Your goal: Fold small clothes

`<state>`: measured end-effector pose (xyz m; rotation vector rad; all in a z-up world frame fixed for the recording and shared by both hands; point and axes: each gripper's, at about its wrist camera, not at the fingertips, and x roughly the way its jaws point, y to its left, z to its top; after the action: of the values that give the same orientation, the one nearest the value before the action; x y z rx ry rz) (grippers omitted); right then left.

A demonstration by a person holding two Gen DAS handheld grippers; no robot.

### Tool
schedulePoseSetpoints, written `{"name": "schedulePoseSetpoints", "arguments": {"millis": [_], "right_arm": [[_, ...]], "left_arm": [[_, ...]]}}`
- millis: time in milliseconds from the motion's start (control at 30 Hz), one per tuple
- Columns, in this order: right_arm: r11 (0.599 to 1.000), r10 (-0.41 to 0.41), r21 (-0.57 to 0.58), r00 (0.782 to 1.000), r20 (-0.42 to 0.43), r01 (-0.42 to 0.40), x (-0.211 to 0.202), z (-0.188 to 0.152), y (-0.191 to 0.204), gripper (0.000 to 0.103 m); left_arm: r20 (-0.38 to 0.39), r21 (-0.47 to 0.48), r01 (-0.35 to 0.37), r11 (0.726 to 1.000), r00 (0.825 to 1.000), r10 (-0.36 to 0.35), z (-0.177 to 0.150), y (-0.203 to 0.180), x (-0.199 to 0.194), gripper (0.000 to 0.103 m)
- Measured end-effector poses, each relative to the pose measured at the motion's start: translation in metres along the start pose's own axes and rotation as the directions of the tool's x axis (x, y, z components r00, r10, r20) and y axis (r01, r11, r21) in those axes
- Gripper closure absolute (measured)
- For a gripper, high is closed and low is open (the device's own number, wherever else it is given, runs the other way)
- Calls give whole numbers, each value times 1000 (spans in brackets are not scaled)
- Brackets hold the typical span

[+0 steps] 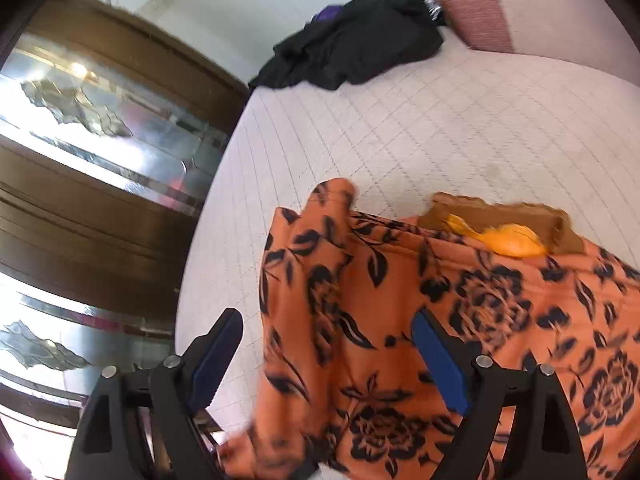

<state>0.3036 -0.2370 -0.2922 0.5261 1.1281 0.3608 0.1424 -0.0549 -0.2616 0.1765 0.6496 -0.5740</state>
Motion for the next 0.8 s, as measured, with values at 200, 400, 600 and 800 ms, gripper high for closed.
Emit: {"name": "schedulePoseSetpoints", "arguments": {"millis": [200, 400, 600, 800], "right_arm": [[1000, -3, -16, 998, -55, 2, 48, 30, 20, 14], [941, -276, -206, 961, -12, 268, 73, 40, 44, 88], [958, -192, -192, 972, 134, 215, 15, 21, 14, 88], [981, -141, -94, 959, 245, 169, -72, -8, -58, 89]], "left_arm": [[-4, 58, -4, 998, 1000, 4, -2, -12, 2, 82], [-19, 42, 21, 999, 1000, -20, 0, -13, 5, 83], [11, 107, 114, 988, 993, -116, 6, -43, 0, 83], [28, 120, 304, 945, 950, -310, 22, -92, -12, 83]]}}
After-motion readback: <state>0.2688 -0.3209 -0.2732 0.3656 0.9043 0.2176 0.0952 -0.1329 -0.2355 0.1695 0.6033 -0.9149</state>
